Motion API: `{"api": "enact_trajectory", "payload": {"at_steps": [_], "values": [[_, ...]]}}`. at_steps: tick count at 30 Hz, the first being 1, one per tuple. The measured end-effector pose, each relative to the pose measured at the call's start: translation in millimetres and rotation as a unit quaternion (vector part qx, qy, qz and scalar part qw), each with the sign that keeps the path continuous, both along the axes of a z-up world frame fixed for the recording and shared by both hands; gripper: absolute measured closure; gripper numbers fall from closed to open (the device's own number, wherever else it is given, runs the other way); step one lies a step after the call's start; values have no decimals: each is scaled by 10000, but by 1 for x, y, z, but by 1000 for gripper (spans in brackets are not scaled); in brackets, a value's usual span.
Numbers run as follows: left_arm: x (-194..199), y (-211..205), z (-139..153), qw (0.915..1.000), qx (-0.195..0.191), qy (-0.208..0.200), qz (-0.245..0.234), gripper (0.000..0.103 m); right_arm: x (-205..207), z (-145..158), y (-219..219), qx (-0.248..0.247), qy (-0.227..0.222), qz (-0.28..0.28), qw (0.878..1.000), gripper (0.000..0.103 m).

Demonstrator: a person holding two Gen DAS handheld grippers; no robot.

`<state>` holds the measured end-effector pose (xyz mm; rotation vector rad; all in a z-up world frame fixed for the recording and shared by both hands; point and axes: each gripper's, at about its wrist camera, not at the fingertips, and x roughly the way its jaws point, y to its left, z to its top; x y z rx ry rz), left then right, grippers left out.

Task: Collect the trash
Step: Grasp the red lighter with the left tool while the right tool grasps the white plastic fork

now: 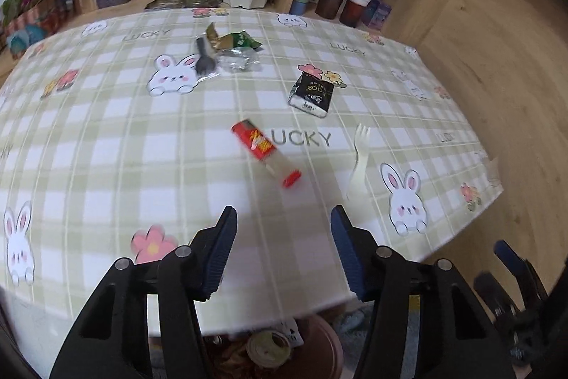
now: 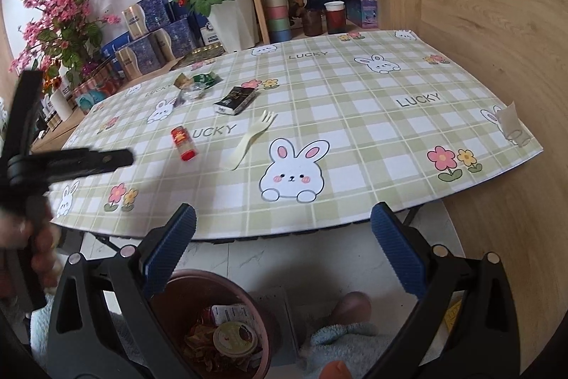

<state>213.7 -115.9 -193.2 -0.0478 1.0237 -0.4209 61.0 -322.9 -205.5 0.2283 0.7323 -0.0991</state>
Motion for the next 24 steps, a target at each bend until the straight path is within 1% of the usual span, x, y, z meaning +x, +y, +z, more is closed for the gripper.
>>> {"api": "enact_trajectory", "payload": {"at_steps": [2,3,5,7,11,12,15,18,19,20,21,22,24], "values": [[15,-16,-7,9998,179,20,-63,49,7,-2,-5,33,-7,-26,10000,6],[26,-26,-13,9993,357,8,-93,49,9,-3,-6,34,-10,-34,10000,6],[43,-37,-23,9983,583,22,-25,49,13,-5,-10,2,-21,-79,10000,6],[58,-39,-31,9980,609,108,136,49,15,-7,-13,-8,-25,-88,10000,6],[78,-33,-44,9970,466,360,499,49,19,-12,-19,-33,45,-109,9999,6],[81,-31,-46,9970,428,311,566,49,19,-14,-20,-33,64,-123,9999,6],[82,-39,-48,9966,635,119,518,49,21,-20,-23,-3,140,-177,9997,6],[77,-53,-52,9927,1177,-163,183,50,23,-23,-23,13,187,-193,9996,6],[74,-53,-52,9920,1234,-251,91,59,23,-24,-22,16,200,-182,9996,6],[70,-48,-51,9926,1173,-301,68,72,24,-25,-21,21,214,-169,9996,6],[69,-43,-51,9932,1126,-297,80,76,23,-26,-21,25,222,-164,9996,6],[67,-36,-51,9946,1001,-263,63,78,23,-27,-20,27,235,-168,9996,6],[65,-22,-49,9967,779,-235,33,79,23,-29,-21,16,275,-193,9994,6]]}}
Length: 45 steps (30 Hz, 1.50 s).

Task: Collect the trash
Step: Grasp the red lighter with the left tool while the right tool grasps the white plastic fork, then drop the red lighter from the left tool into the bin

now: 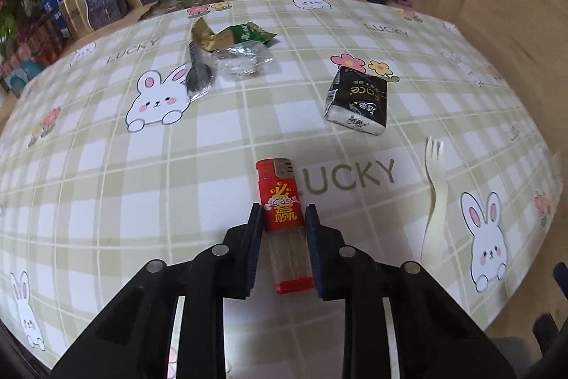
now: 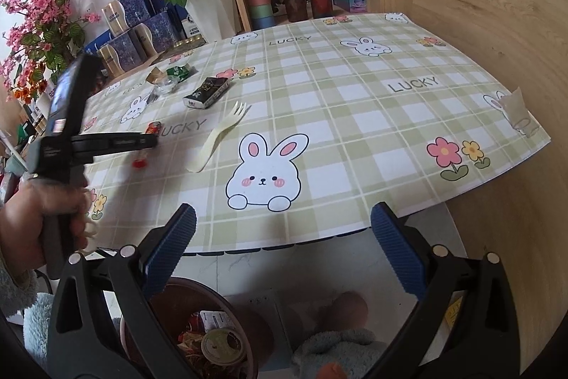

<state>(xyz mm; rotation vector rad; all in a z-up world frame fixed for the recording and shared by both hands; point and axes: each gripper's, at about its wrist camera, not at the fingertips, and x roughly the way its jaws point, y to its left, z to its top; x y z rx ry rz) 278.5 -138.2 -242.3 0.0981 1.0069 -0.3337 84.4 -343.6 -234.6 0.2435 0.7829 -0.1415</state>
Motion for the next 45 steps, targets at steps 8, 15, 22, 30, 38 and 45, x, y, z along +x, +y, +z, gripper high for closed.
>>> {"api": "enact_trajectory", "payload": {"at_steps": [8,15,22,30,38,45], "values": [[-30,50,33,9974,-671,-173,-203,80,17,0,11,71,51,394,9992,6],[-57,92,44,9959,-856,-246,-143,80,62,-1,25,887,89,935,9916,43],[-61,136,41,9921,-1193,-128,376,80,124,-16,46,962,454,854,9906,60],[-75,160,35,9880,-1369,-188,691,80,157,-29,47,630,621,105,9960,66],[-93,158,39,9883,-1369,-319,587,80,165,-32,63,-288,682,133,9972,73],[-109,152,45,9904,-1263,-433,368,81,164,-31,76,-1012,829,1001,9863,85]]}}
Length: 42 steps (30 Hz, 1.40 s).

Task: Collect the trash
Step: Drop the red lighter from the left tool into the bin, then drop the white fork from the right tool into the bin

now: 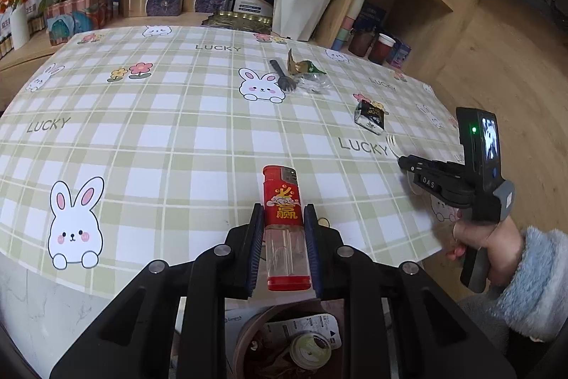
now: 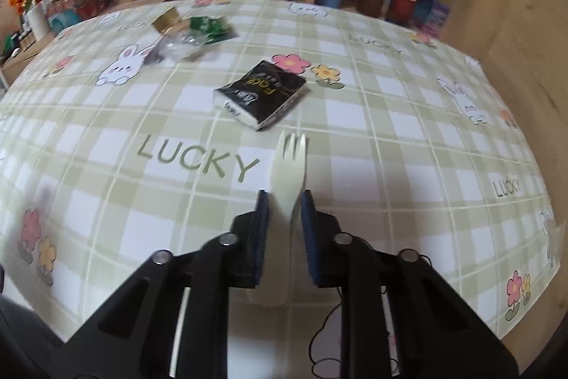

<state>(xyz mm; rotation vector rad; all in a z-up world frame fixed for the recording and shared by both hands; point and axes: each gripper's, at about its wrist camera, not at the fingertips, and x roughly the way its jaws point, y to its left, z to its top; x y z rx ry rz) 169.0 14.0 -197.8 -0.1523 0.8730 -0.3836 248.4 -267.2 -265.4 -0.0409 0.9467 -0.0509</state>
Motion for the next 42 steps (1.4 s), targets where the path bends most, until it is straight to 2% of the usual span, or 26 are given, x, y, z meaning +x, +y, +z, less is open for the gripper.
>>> {"api": "enact_trajectory", "payload": {"at_steps": [2,6,8,9,14,19,24,29,33,37,40,42], "values": [[-6,1,1,10000,-50,-3,3,81,-6,4,-16,788,-77,63,9968,85],[-18,2,7,10000,-29,-75,-39,82,-26,16,-36,1458,-283,-150,9888,85],[-24,2,10,9999,-3,-97,-86,92,-41,22,-40,1776,-381,-162,9832,85],[-27,2,11,9999,6,-106,-97,92,-47,24,-41,1890,-412,-138,9810,85],[-30,-4,3,9998,-41,38,-207,95,-83,25,-36,1880,-451,1,9811,85],[-25,9,-1,9981,-554,230,128,96,-112,29,-31,2136,-562,-34,9753,85],[-41,16,10,9991,-380,53,175,96,-144,30,-8,2001,-569,372,9774,85],[-55,22,5,9995,-178,21,267,96,-165,8,33,1721,-76,1008,9799,85],[-62,21,-1,9996,-13,85,264,96,-171,-33,67,1389,755,1468,9764,85],[-65,21,-4,9996,50,118,257,89,-169,-75,80,1306,1578,1445,9681,85],[-68,20,-3,9996,111,86,233,82,-170,-89,85,1167,1841,1392,9660,85],[-68,20,-3,9996,128,70,223,77,-168,-87,84,1209,1849,1342,9660,79]]}}
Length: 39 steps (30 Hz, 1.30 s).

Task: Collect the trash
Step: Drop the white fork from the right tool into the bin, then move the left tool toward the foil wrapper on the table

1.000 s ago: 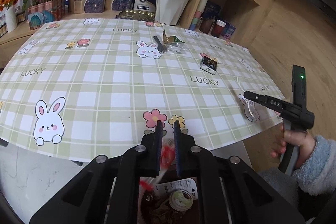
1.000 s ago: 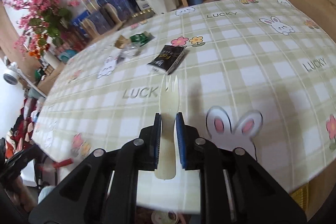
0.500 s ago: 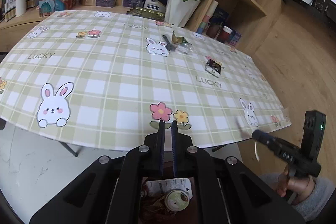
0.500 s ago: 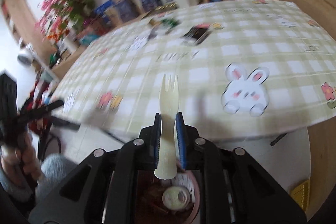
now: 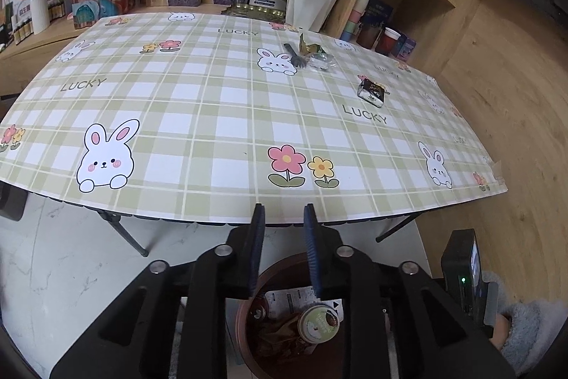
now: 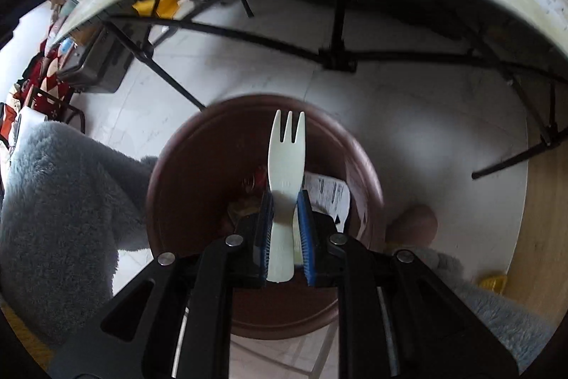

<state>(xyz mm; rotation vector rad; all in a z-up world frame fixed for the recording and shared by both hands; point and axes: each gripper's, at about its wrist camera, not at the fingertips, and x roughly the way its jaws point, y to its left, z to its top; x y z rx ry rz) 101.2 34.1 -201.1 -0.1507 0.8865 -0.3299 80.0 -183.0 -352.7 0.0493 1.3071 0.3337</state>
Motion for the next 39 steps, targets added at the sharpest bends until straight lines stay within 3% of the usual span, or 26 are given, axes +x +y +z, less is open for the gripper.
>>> {"api": "enact_trajectory", "payload": {"at_steps": [2,6,8,9,11,14,18,29,34,39], "values": [[0,0,0,10000,-9,-2,4,70,-1,9,-4,38,-179,-101,9998,55],[-1,-1,2,10000,-26,-45,8,54,1,30,-18,44,-553,-326,9979,38],[-2,-2,3,9999,-33,-105,-8,38,0,43,-23,-20,-862,-478,9951,10],[-2,-2,5,9999,-37,-135,-4,34,-1,53,-26,-46,-1079,-566,9925,7],[-3,-2,7,9998,-31,-200,16,18,-1,71,-32,-53,-1389,-690,9879,6],[-1,-3,12,9996,32,-283,66,7,1,92,-39,-194,-1783,-856,9801,6],[7,-5,16,9993,163,-326,71,6,9,114,-52,-259,-2180,-1037,9701,6],[50,-20,21,9989,155,-198,-387,6,42,121,-98,-266,-2198,-1675,9607,6],[99,-38,28,9979,-97,-140,-624,6,71,112,-117,107,-2030,-1730,9637,6],[169,-63,28,9970,-260,25,-724,6,101,111,-124,-315,-2151,-1853,9583,6]]}}
